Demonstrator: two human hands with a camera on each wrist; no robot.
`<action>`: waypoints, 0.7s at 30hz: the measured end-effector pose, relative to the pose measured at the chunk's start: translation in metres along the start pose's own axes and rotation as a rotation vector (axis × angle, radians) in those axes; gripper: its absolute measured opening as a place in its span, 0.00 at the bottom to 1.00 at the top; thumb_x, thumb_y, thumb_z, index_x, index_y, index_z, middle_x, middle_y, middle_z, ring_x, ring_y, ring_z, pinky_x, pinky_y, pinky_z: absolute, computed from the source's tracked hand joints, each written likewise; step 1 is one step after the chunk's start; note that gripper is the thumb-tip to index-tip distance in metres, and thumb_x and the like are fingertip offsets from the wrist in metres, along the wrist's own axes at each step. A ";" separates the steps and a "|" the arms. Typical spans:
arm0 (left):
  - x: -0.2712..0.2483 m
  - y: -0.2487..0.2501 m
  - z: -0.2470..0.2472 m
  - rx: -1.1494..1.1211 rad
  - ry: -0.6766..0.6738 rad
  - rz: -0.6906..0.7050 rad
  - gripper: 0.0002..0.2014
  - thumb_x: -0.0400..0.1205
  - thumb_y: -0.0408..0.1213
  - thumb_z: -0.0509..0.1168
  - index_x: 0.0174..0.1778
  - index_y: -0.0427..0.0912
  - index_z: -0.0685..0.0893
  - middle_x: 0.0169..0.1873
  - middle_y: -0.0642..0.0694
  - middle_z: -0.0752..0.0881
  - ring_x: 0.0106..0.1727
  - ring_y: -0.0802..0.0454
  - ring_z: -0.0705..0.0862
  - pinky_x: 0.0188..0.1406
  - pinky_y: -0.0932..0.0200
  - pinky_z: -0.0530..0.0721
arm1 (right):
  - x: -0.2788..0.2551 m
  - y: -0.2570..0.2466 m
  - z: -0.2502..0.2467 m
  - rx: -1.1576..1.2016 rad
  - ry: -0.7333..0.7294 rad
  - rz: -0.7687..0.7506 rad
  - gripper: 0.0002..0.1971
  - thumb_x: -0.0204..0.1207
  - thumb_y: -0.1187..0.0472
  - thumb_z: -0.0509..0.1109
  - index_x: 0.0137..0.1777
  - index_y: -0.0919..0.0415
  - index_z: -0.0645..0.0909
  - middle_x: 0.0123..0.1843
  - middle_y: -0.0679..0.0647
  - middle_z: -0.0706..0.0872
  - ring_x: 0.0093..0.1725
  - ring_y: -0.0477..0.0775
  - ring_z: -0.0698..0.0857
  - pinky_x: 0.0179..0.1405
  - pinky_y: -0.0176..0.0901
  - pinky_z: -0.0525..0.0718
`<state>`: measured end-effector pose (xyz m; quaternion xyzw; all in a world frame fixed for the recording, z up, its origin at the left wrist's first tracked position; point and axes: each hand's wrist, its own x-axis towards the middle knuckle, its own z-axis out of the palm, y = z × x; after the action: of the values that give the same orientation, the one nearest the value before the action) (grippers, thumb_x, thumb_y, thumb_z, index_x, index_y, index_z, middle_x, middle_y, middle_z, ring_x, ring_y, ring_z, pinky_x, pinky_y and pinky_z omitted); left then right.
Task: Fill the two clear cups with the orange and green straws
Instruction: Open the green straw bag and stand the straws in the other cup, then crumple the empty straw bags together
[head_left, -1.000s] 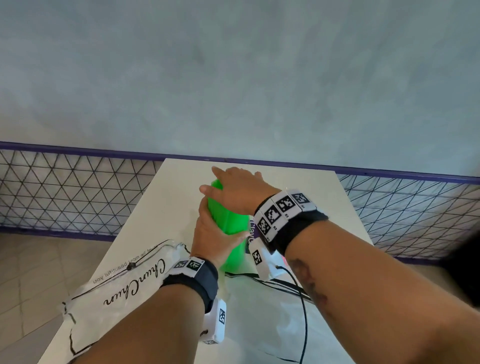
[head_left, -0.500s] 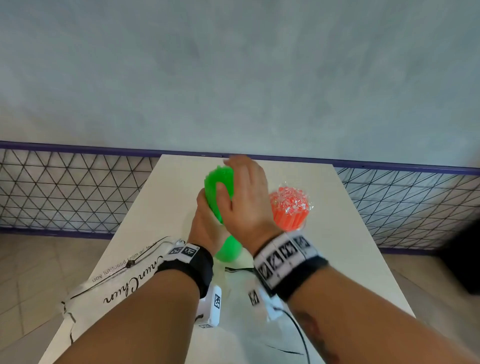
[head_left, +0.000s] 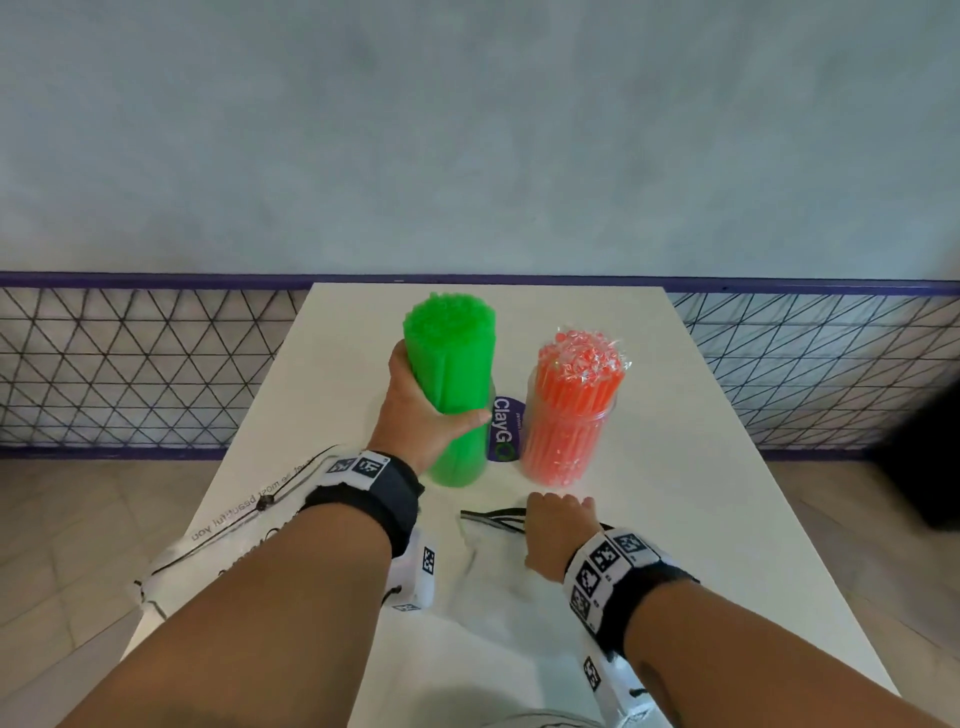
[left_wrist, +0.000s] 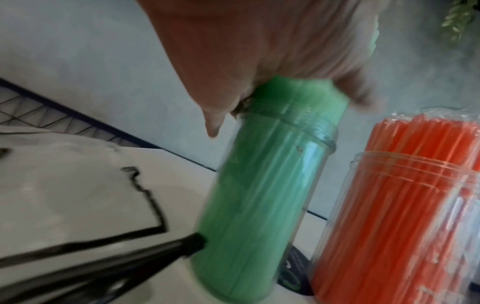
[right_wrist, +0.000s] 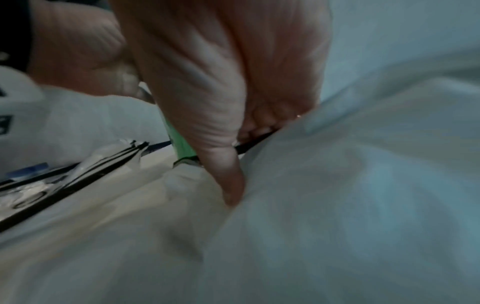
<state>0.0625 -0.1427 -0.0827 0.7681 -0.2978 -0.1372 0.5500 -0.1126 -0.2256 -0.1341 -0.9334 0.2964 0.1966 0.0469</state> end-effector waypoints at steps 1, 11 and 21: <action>-0.002 -0.004 -0.005 -0.036 0.006 -0.003 0.57 0.61 0.53 0.81 0.81 0.51 0.55 0.71 0.52 0.77 0.69 0.53 0.77 0.68 0.52 0.76 | 0.001 0.002 -0.002 0.041 -0.023 -0.033 0.14 0.78 0.62 0.64 0.62 0.61 0.77 0.60 0.57 0.85 0.61 0.61 0.84 0.63 0.55 0.77; -0.053 -0.061 -0.039 0.809 -0.136 -0.136 0.21 0.76 0.57 0.69 0.54 0.45 0.77 0.53 0.47 0.78 0.58 0.43 0.78 0.56 0.49 0.79 | -0.005 -0.019 -0.046 0.334 0.181 -0.225 0.08 0.80 0.60 0.61 0.51 0.60 0.81 0.41 0.51 0.81 0.42 0.54 0.81 0.39 0.41 0.75; -0.051 -0.055 -0.039 1.124 -0.529 -0.345 0.19 0.89 0.38 0.51 0.71 0.34 0.79 0.70 0.36 0.79 0.72 0.41 0.78 0.73 0.51 0.74 | -0.013 0.003 -0.065 0.738 0.045 -0.290 0.04 0.77 0.62 0.71 0.46 0.56 0.78 0.39 0.46 0.80 0.39 0.46 0.77 0.36 0.34 0.72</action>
<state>0.0601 -0.0704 -0.1253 0.9161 -0.3221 -0.2315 -0.0584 -0.1021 -0.2347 -0.0692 -0.8901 0.2133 0.0478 0.4000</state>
